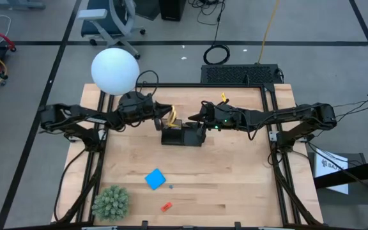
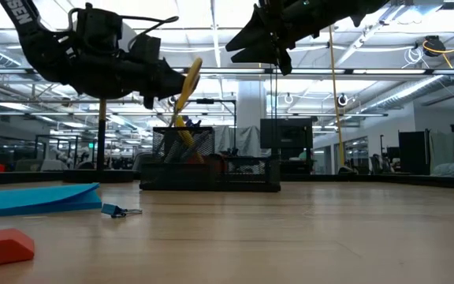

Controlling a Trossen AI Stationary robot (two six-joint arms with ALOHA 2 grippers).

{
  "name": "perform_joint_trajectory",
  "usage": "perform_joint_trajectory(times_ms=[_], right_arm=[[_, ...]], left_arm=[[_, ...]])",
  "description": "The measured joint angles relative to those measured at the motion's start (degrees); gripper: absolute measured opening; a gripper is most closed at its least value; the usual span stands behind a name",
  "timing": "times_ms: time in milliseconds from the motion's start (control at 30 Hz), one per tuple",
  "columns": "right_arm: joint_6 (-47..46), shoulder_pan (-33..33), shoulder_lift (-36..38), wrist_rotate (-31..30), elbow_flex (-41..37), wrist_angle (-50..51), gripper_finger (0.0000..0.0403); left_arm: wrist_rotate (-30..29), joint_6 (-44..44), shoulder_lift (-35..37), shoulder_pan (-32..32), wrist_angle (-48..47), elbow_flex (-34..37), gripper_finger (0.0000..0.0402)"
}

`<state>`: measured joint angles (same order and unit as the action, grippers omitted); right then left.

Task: Pick and place office supplies into organizer
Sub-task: Put the yellow scissors into the black desk organizer, then put the blue binder clip into the black desk organizer

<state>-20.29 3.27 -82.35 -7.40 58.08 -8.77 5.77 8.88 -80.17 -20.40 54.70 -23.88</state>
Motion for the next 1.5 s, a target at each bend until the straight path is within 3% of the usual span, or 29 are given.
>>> perform_joint_trajectory(times_ms=[133,400,600,767,1300,1500], right_arm=[[0.0,0.0,0.0,0.0,0.0,0.0,0.0126],[0.0,0.0,0.0,0.0,0.0,0.0,0.0126],[0.0,0.0,0.0,0.0,0.0,0.0,0.0126],[0.0,0.0,0.0,0.0,0.0,0.0,0.0126],[0.0,0.0,0.0,0.0,0.0,0.0,0.0126],[0.0,0.0,0.0,0.0,0.0,0.0,0.0126]], left_arm=[[-0.2,0.1,-1.3,0.0,2.2,0.0,0.0044],[1.3,0.3,-1.4,-0.3,2.1,-0.8,0.0013],[1.3,2.4,-1.4,-0.3,0.1,-0.9,0.0078],[1.3,2.3,-1.4,-0.2,-4.0,-0.9,0.0106],[1.7,7.4,-1.3,-0.1,-1.2,-0.9,0.0115],[6.7,15.1,-1.1,-0.1,-0.6,-0.9,0.0115]])
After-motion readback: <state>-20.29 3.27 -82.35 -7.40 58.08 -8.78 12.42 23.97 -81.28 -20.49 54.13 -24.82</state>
